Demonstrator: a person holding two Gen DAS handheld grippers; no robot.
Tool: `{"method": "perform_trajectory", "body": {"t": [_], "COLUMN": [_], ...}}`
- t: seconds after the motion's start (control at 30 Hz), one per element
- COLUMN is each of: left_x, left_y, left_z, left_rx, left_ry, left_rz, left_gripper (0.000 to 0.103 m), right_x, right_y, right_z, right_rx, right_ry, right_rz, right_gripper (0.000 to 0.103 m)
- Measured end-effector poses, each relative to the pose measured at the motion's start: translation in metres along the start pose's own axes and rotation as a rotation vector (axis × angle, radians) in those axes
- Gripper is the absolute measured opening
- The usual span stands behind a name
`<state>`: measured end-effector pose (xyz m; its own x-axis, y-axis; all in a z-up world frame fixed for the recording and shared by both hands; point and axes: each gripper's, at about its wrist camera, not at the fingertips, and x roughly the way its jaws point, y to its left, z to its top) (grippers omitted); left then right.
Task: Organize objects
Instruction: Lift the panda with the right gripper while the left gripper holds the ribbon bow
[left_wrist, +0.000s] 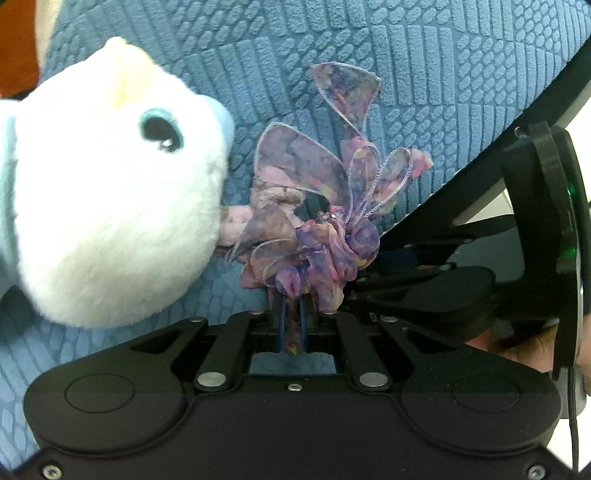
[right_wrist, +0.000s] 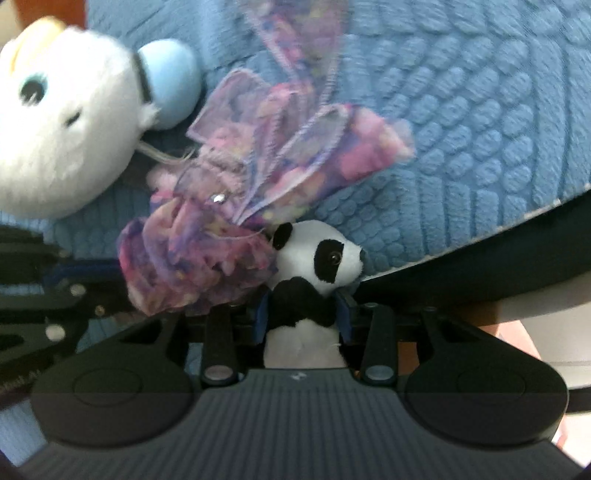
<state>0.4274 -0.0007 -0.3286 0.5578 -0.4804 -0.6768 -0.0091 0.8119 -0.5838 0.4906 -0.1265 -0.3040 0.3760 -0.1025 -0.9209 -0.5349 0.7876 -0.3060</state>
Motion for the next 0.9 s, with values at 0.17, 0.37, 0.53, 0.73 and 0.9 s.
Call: {"method": "perform_trajectory", "body": {"t": [0.17, 0.37, 0.53, 0.73, 0.9], "left_x": [-0.008, -0.034, -0.053, -0.091, -0.127], "left_y": [-0.004, 0.001, 0.004, 0.018, 0.025], "left_z": [-0.012, -0.02, -0.03, -0.062, -0.085], "left_rx": [0.003, -0.047, -0.083, -0.12, -0.158], "left_ry": [-0.01, -0.056, -0.075, -0.073, -0.111], "left_rz": [0.027, 0.049, 0.055, 0.053, 0.073], "left_gripper": [0.006, 0.006, 0.005, 0.005, 0.004], "right_x": [-0.025, -0.063, -0.085, -0.089, -0.103], "right_y": [0.001, 0.007, 0.021, 0.045, 0.05], "right_z": [-0.008, -0.029, -0.044, -0.061, -0.077], "right_rx": [0.044, 0.105, 0.159, 0.211, 0.249], "right_ry": [-0.03, -0.067, -0.078, -0.084, -0.102], "right_rz": [0.038, 0.099, 0.142, 0.185, 0.22], "right_gripper": [0.038, 0.038, 0.038, 0.038, 0.038]}}
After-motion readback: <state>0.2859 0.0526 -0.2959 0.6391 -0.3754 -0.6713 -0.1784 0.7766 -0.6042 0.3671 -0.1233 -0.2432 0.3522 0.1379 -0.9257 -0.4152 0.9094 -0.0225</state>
